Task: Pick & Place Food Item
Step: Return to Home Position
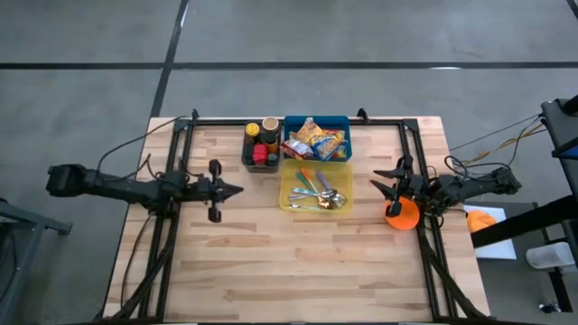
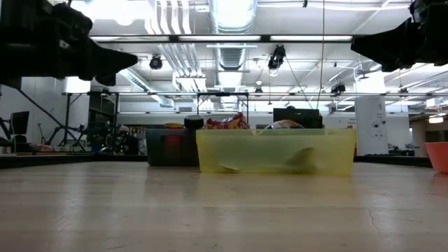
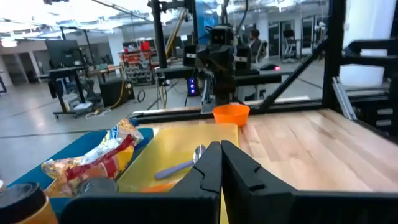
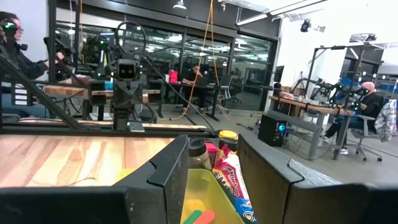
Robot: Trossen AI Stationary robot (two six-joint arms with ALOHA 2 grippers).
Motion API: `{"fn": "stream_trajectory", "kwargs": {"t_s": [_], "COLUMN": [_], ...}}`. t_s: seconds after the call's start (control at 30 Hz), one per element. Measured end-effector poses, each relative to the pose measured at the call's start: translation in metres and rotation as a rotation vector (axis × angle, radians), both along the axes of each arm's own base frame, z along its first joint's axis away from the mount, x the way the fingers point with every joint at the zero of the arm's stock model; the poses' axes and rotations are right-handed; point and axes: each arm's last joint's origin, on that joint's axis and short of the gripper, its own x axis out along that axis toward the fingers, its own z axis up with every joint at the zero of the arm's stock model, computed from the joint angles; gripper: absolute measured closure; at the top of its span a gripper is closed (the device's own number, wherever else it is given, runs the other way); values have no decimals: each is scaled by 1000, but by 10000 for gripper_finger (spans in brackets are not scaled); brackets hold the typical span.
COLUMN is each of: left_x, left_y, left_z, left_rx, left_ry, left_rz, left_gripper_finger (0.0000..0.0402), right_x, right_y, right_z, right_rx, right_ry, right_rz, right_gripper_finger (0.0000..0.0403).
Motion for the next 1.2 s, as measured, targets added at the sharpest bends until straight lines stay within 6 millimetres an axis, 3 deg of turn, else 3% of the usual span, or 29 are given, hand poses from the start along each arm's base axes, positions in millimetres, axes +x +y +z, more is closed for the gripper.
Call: {"fn": "stream_trajectory", "kwargs": {"t_s": [0.8,1.2], "left_x": [-45,-48], "left_y": [-3,-3], "left_z": [0,1], "left_rx": [124,119], "left_ry": [-2,78], "left_rz": [-68,-62], "left_gripper_finger": [400,400], "right_x": [0,0], "right_y": [0,0], "right_z": [0,0], "right_rx": [0,0], "right_ry": [0,0], "right_rz": [0,1], "right_gripper_finger": [264,264]}}
